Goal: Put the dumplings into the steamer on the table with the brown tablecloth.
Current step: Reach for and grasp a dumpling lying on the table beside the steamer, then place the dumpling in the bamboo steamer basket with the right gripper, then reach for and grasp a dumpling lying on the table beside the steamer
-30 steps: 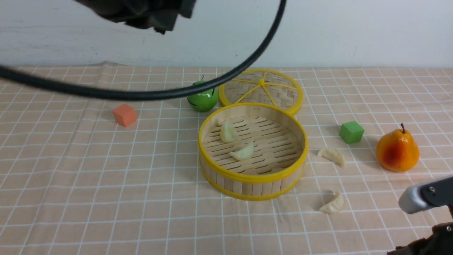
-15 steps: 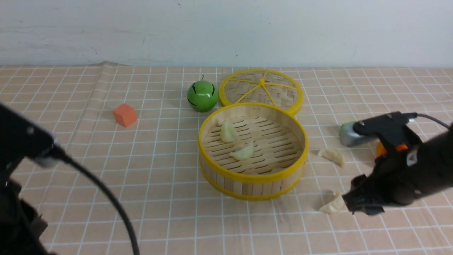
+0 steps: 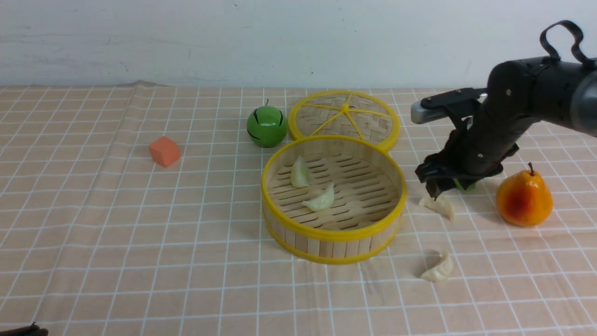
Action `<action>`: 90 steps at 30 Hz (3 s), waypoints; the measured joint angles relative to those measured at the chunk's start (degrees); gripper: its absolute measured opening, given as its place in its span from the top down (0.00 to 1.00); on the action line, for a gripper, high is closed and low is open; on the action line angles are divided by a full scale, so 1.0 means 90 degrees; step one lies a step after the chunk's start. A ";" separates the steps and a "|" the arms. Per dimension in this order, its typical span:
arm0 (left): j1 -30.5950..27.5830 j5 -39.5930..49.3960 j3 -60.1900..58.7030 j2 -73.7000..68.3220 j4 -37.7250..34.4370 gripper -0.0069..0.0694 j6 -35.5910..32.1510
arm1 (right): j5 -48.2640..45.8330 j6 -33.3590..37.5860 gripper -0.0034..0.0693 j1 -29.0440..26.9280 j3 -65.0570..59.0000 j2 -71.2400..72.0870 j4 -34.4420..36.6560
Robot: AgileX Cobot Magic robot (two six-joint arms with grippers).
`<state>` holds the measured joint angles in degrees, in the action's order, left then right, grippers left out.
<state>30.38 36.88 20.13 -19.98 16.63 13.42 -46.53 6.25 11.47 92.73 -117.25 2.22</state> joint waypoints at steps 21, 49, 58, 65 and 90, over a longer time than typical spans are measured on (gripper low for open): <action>0.0000 -0.0392 -0.0325 0.0587 0.0498 0.93 0.0140 | -0.0676 0.0310 0.95 -0.0102 0.0310 -0.0416 0.0250; 0.0000 -0.0534 -0.0325 0.0587 0.0513 0.93 0.0145 | 0.1393 0.1784 0.98 0.0687 0.0449 -0.0344 0.2726; 0.0000 -0.0534 -0.0325 0.0587 0.0518 0.92 0.0145 | 0.1705 0.1900 0.69 0.0729 0.0479 -0.0789 0.2696; 0.0000 -0.0534 -0.0325 0.0587 0.0518 0.92 0.0145 | 0.0583 0.1844 0.33 0.0734 0.0694 0.0024 0.2360; 0.0000 -0.0803 -0.0325 0.0640 0.0492 0.91 0.0145 | 0.1627 -0.2762 0.36 0.0750 -0.3409 0.1292 0.0150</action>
<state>30.38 29.66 17.20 -14.22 21.07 14.73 -31.88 -18.61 18.22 62.05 -105.63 3.57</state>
